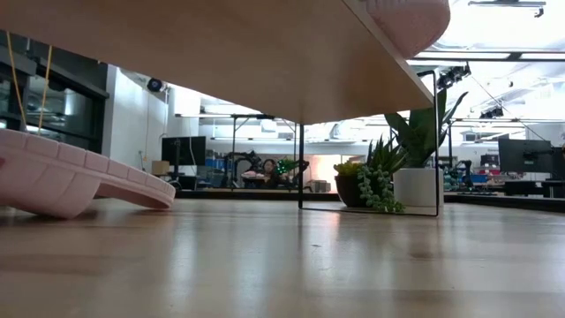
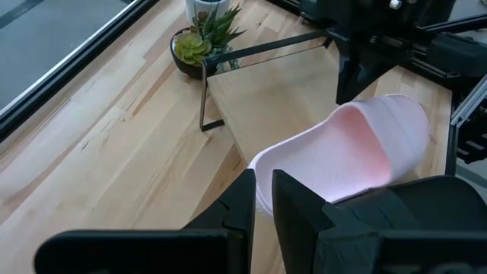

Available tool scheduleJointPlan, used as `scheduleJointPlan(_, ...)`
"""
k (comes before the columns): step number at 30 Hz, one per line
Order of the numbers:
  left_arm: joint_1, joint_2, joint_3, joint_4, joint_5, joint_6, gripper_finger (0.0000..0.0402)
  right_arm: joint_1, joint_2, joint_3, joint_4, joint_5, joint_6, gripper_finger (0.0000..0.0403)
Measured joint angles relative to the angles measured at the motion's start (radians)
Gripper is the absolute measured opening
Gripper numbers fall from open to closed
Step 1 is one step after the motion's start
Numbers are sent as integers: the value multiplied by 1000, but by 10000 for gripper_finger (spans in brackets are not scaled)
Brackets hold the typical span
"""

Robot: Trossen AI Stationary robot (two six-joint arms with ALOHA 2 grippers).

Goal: Pick and place slides into the shelf
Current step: Put the top pink slide on the shelf

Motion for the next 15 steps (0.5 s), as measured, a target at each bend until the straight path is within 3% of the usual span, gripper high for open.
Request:
scheduleJointPlan(8, 0, 0, 0, 0, 0, 0, 37, 0, 0, 0, 14, -19, -18, 0)
scheduleJointPlan(15, 0, 0, 0, 0, 0, 0, 37, 0, 0, 0, 11, 36, 2, 0)
